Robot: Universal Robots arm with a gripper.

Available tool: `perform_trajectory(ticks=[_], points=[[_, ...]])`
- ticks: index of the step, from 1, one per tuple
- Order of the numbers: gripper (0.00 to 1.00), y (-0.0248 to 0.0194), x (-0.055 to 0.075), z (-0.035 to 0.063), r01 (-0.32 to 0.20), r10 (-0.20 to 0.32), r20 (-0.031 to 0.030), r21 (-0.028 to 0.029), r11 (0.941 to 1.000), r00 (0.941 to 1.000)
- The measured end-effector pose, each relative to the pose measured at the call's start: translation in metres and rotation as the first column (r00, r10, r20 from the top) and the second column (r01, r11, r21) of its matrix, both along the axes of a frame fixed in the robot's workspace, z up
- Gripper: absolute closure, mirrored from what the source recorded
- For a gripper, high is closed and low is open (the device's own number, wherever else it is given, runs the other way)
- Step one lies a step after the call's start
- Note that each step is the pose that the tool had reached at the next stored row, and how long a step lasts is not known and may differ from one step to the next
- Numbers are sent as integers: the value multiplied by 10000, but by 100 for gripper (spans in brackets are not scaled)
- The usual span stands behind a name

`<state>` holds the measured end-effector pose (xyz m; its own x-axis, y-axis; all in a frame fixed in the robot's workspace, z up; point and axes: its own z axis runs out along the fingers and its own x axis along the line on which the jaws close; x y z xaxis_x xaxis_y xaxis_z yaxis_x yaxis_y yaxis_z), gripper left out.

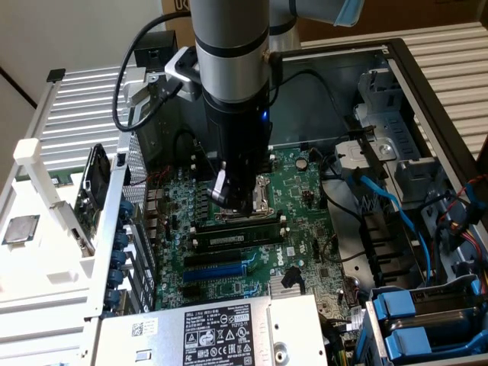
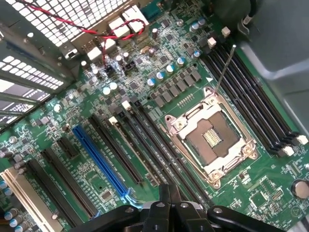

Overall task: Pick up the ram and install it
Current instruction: 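Press down the ram until it locks into place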

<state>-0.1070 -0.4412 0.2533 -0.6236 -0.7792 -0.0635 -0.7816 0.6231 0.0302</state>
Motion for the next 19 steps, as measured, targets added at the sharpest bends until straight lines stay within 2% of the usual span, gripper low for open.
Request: perform_trajectory(ticks=[5,10,11,15,19], points=[[90,0,0,0,779,-779,-1,0,9970,9970],[90,0,0,1,1427,-1427,-17,-22,9898,9898],[90,0,0,0,1665,-1665,-25,-36,9860,9860],[90,0,0,0,2091,-2092,-31,-103,9778,9779],[90,0,0,0,2466,-2467,-19,-197,9689,9691]])
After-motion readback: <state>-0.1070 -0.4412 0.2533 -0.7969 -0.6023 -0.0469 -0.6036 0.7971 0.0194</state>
